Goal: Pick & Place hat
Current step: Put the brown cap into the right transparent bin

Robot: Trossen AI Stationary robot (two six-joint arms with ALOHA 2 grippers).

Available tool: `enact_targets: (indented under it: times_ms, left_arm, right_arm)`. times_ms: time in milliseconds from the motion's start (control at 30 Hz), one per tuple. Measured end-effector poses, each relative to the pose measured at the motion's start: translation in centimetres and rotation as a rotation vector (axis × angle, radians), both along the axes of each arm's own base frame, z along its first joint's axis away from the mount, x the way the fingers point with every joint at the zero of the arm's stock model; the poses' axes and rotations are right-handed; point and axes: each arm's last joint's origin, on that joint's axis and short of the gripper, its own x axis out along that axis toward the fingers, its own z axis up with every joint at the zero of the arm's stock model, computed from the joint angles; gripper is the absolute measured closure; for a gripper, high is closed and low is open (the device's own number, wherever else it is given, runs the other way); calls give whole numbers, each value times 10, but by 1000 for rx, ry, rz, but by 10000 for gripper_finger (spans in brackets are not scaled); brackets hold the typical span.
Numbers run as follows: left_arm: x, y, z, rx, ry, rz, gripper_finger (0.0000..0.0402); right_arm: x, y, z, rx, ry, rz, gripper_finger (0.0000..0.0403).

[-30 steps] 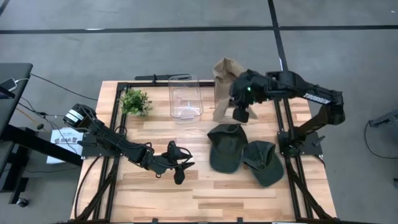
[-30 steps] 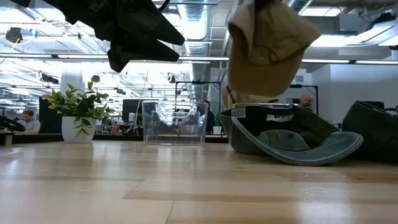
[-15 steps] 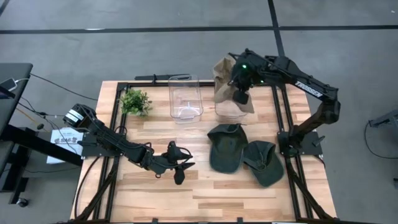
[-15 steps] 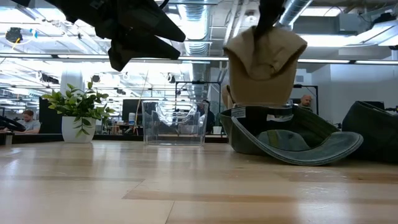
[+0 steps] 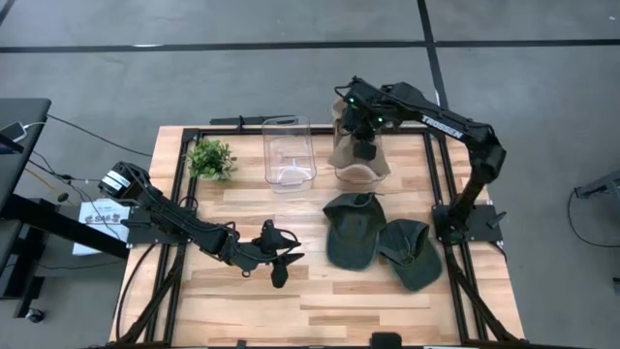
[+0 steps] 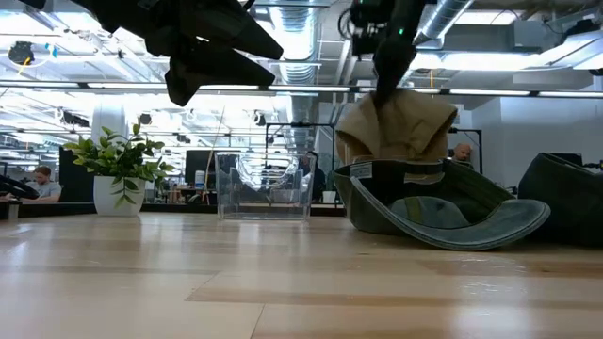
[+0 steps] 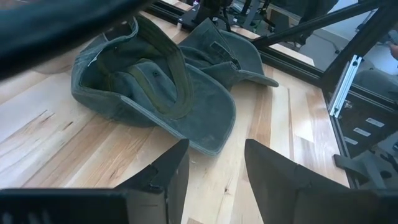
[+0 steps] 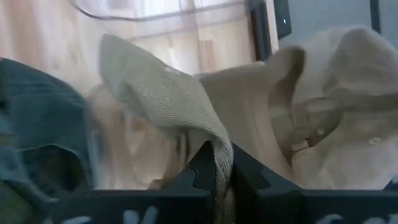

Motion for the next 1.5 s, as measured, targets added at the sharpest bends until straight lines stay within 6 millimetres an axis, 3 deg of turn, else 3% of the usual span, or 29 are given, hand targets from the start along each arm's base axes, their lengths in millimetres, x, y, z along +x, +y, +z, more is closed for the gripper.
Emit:
enact_targets:
  times_ms: [200, 333, 533, 867, 1333, 1500]
  left_arm:
    - [0, 0, 0, -1, -3, 0, 250]
    - [0, 1, 1, 12, -8, 18, 250]
    - [3, 6, 1, 15, -9, 38, 250]
    - [2, 5, 1, 16, -8, 37, 250]
    - [2, 5, 0, 35, -3, 31, 250]
    - [2, 5, 0, 35, -3, 31, 250]
  right_arm:
    - [2, -29, -16, -21, 20, -15, 392]
    - [3, -42, -14, -139, 13, -62, 377]
    - [4, -50, -11, -199, -15, -44, 349]
    - [1, -66, -24, -173, 16, -76, 336]
    - [-1, -72, -27, -243, 78, -127, 200]
    - [-3, -74, -26, -288, 114, -151, 183]
